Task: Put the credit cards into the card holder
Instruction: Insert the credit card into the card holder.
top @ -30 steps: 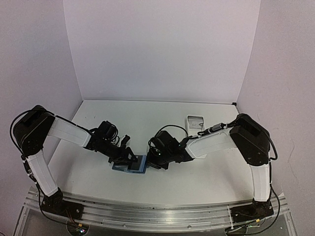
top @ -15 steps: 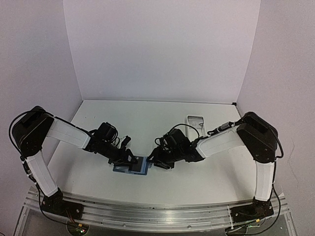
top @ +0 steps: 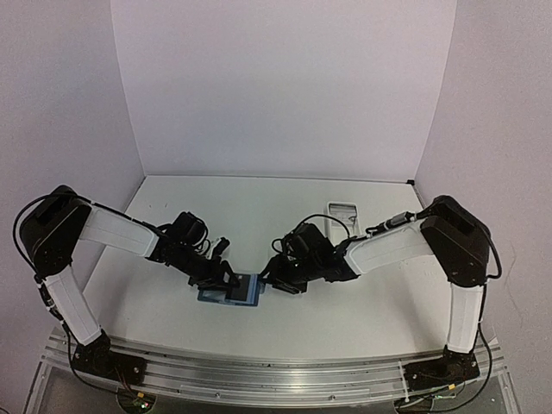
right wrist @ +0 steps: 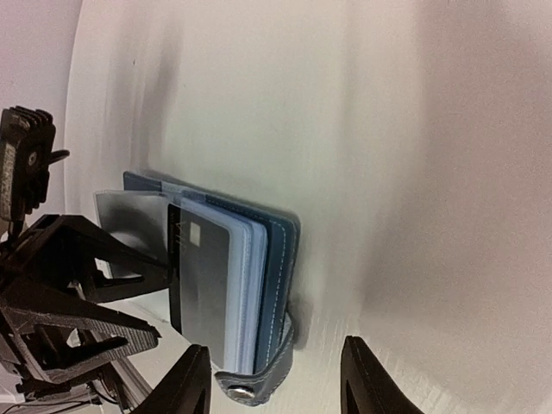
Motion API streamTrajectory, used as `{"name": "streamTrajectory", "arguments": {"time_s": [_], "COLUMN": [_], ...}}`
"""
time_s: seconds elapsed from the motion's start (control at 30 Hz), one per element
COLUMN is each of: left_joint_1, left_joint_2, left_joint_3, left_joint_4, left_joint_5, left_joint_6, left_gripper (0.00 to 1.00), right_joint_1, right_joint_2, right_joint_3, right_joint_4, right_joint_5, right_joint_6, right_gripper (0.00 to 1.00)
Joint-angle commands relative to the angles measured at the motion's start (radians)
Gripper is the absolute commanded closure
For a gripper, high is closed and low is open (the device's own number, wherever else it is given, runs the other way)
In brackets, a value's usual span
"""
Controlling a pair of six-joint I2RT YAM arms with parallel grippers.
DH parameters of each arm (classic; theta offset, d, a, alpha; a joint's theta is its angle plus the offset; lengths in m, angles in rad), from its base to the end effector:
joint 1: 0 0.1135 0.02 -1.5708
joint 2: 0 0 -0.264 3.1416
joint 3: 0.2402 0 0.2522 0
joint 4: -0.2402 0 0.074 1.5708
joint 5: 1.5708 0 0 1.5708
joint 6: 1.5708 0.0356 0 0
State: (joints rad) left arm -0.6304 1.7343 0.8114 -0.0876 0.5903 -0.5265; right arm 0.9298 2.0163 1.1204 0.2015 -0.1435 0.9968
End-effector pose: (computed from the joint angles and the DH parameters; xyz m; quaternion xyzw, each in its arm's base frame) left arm 0.2417 -0.2009 0.1271 0.1281 0.9140 -0.3787 0.0687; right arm 0.2456 0.3377 0.1281 -0.0001 0.9037 0.3845 0.1883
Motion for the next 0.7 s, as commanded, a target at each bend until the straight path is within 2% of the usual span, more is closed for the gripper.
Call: {"name": "streamTrajectory", "arguments": {"time_s": [0.0, 0.1, 0.23, 0.43, 0.57, 0.67], "left_joint_1": [-0.002, -0.002, -0.002, 0.051, 0.081, 0.081], "left_joint_2": [-0.081, -0.126, -0.205, -0.244, -0.214, -0.182], "left_joint_3": [0.119, 0.174, 0.197, 0.084, 0.013, -0.007], "left_joint_4": [-0.209, -0.256, -0.275, -0.326, -0.280, -0.253], "left_joint_5": [-0.034, -0.015, -0.006, -0.207, -0.210, -0.213], "left_joint_6": [0.085, 0.101, 0.094, 0.004, -0.005, 0.000], "left_gripper": [0.46, 0.41, 0.39, 0.30, 0.19, 0.18], "right_joint_1": [-0.005, 0.004, 0.035, 0.071, 0.077, 0.079], "right_joint_2": [-0.102, -0.099, -0.056, 0.039, 0.076, 0.106], "right_joint_3": [0.150, 0.235, 0.289, 0.313, 0.331, 0.349], "right_joint_4": [-0.243, -0.299, -0.305, -0.307, -0.305, -0.306], "right_joint_5": [0.138, 0.187, 0.182, 0.112, 0.088, 0.072], "right_joint_6": [-0.142, -0.156, -0.086, 0.069, 0.084, 0.082], "right_gripper": [0.52, 0.52, 0.52, 0.52, 0.50, 0.50]}}
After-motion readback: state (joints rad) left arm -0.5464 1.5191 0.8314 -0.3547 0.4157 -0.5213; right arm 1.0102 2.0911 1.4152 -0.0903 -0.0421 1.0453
